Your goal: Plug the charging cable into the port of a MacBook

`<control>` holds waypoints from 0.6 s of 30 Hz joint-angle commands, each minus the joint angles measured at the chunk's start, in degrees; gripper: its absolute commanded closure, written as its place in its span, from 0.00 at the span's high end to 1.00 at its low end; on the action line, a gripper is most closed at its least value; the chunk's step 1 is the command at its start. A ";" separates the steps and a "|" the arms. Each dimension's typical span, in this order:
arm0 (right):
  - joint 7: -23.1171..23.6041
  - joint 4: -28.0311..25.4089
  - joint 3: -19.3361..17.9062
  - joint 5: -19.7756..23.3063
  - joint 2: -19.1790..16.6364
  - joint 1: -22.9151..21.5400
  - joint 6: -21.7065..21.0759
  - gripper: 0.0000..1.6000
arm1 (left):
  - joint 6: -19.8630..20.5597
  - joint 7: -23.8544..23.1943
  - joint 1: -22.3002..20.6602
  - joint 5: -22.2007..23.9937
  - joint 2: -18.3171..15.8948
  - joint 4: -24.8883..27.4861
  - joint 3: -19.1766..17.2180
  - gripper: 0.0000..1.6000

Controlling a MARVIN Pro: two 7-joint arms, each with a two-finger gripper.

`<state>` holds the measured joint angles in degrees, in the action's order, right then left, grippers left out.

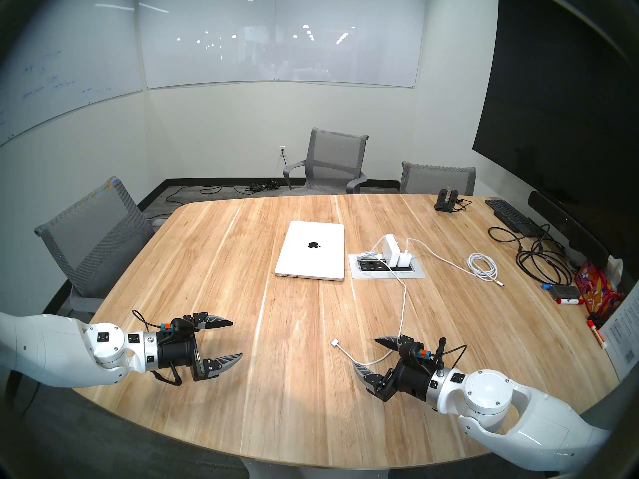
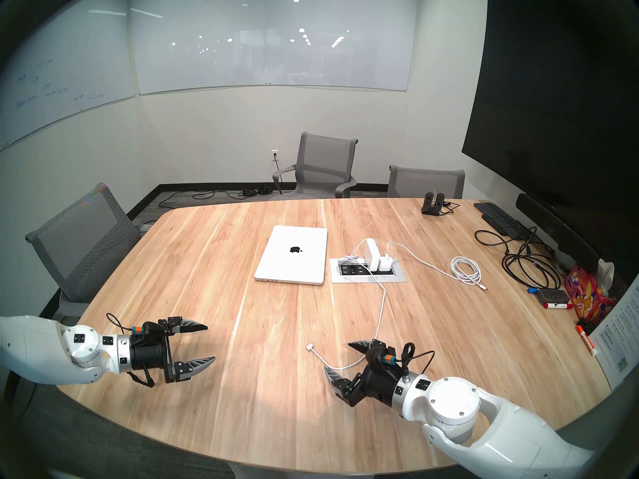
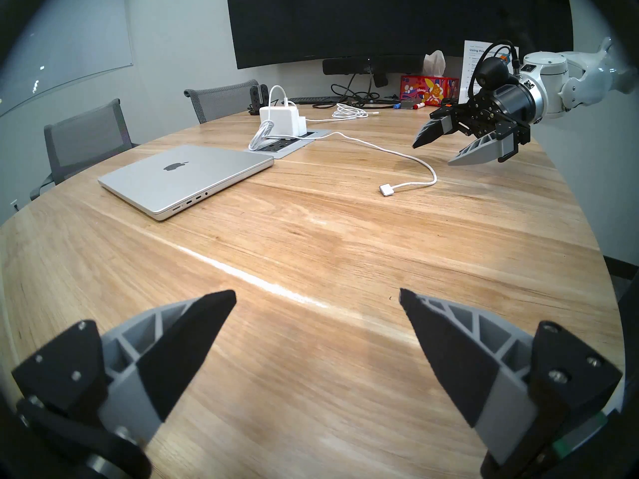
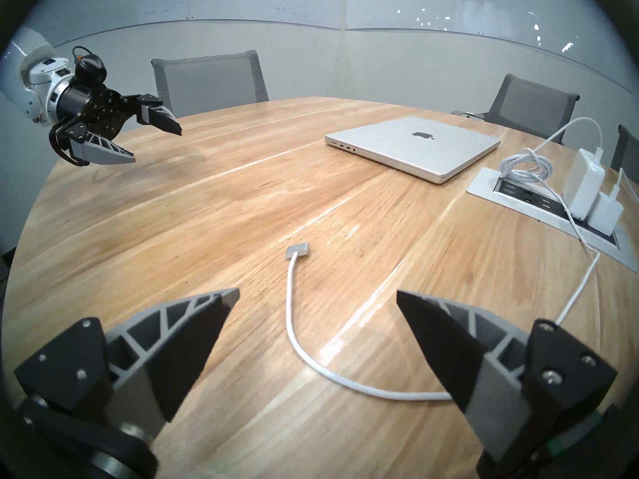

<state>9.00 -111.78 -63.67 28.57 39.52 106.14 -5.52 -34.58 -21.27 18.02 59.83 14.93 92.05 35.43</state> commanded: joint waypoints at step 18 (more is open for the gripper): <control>3.46 3.63 3.87 -2.92 5.61 -8.71 -5.33 1.00 | -0.10 0.05 -0.42 0.02 0.05 0.00 -0.38 1.00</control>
<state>11.74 -108.21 -59.97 25.75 43.42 100.63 -9.91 -34.58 -21.27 18.02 59.84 14.93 92.05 35.44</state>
